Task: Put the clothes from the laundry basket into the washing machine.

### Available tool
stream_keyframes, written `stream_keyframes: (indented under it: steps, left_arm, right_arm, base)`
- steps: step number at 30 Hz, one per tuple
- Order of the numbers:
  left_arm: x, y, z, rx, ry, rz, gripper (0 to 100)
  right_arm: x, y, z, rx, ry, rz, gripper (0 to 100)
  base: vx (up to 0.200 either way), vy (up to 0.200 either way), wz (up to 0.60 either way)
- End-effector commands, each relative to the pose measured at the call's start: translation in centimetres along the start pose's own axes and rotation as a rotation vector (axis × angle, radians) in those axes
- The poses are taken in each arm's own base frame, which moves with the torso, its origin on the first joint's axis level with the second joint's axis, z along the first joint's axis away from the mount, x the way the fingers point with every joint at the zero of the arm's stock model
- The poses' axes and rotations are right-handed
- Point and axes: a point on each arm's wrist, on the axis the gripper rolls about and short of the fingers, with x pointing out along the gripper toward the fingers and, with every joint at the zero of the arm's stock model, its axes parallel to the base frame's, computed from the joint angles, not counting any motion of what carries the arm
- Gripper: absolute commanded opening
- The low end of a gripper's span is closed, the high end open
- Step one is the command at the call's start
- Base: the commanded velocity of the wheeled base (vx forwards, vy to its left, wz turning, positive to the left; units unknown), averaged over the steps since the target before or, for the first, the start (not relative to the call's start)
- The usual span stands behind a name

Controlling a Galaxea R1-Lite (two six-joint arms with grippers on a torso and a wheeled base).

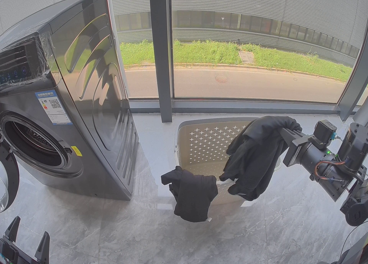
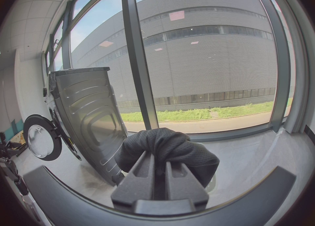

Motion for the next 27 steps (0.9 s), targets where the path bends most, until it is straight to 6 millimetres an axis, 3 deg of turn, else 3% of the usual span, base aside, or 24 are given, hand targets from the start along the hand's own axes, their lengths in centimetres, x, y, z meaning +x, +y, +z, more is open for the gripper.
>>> stream_keyframes:
  steps: [1, 8, 14, 17, 27]
  left_arm:
    - [-0.02, 0.0, -0.44, 0.0, -0.002, 0.0, 100]
    - [-0.02, 0.0, -0.44, 0.0, -0.002, 0.0, 100]
    - [-0.02, 0.0, -0.44, 0.0, -0.002, 0.001, 100]
    - [-0.02, 0.0, -0.44, 0.005, -0.002, -0.002, 100]
    - [-0.02, -0.01, -0.45, 0.003, 0.0, -0.006, 100]
  right_arm:
    - [0.05, 0.0, 0.44, 0.002, -0.015, -0.044, 0]
    - [-0.22, 0.24, 1.21, 0.009, -0.027, -0.055, 0]
    - [-0.3, 0.22, 1.1, 0.008, -0.024, -0.052, 0]
    - [-0.42, 0.58, 1.06, 0.01, -0.025, -0.027, 0]
    - [-0.55, 0.89, 1.24, 0.02, -0.036, -0.011, 0]
  base:
    - [0.0, 0.0, 0.0]
    - [0.0, 0.0, 0.0]
    - [-0.2, 0.0, 0.0]
    - [0.0, 0.0, 0.0]
    - [0.0, 0.2, 0.0]
